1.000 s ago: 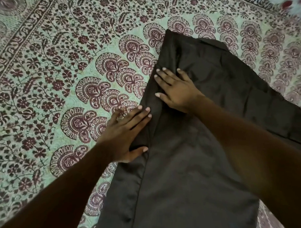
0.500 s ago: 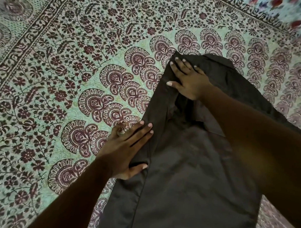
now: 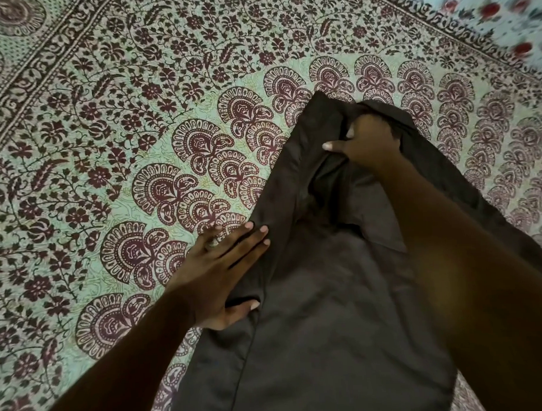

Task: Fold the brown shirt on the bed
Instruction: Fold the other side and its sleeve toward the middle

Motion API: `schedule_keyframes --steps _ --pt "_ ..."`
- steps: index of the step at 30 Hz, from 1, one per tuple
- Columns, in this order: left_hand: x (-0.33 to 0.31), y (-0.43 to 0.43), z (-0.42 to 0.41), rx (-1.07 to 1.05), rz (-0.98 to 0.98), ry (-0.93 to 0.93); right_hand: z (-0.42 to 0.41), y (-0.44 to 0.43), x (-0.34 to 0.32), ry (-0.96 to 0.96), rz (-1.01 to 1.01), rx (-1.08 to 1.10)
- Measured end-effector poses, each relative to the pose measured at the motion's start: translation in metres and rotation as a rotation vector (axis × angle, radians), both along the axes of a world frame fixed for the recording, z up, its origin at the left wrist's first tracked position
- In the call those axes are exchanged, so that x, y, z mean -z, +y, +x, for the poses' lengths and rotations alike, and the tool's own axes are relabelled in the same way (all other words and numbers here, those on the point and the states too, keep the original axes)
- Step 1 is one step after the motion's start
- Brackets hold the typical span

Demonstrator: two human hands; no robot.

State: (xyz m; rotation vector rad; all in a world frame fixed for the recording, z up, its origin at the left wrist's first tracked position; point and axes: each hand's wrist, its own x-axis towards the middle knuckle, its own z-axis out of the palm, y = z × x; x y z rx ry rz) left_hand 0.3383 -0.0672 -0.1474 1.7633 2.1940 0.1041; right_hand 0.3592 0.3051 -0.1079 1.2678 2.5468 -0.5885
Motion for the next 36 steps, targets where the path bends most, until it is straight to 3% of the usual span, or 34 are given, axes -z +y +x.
schedule_keyframes --steps 3,10,13,17,21,25,29,31,33,35,36 --pt "0.001 -0.001 0.001 0.001 0.005 -0.012 0.011 0.009 -0.005 0.117 -0.003 0.067" --pt "0.001 0.0 0.001 0.001 0.012 -0.013 0.013 0.003 0.001 0.077 0.193 0.244" --pt "0.001 0.0 0.001 0.001 0.011 -0.009 0.009 -0.015 0.0 0.151 0.287 0.094" --pt "0.001 0.0 0.0 0.005 0.013 0.0 -0.015 -0.018 0.0 0.177 0.09 -0.027" --pt "0.002 0.0 0.0 0.006 -0.003 -0.004 -0.039 -0.004 -0.005 0.142 0.053 -0.003" --pt "0.002 -0.001 0.0 0.005 -0.004 -0.003 -0.04 0.007 0.003 0.172 0.125 0.029" --pt "0.003 0.0 -0.001 0.009 0.004 -0.009 -0.019 -0.01 0.01 0.205 0.384 -0.007" --pt "0.003 -0.001 -0.001 0.006 0.015 -0.012 -0.005 -0.037 0.01 0.333 0.523 -0.161" --pt "0.003 0.0 -0.001 0.007 0.019 -0.009 0.015 -0.068 0.022 0.393 0.511 -0.494" --pt "0.003 0.0 -0.002 0.007 0.019 -0.003 0.034 -0.087 0.04 0.268 0.416 -0.729" --pt "0.003 0.0 -0.002 0.006 0.015 0.001 0.038 -0.088 0.047 0.173 0.38 -0.742"
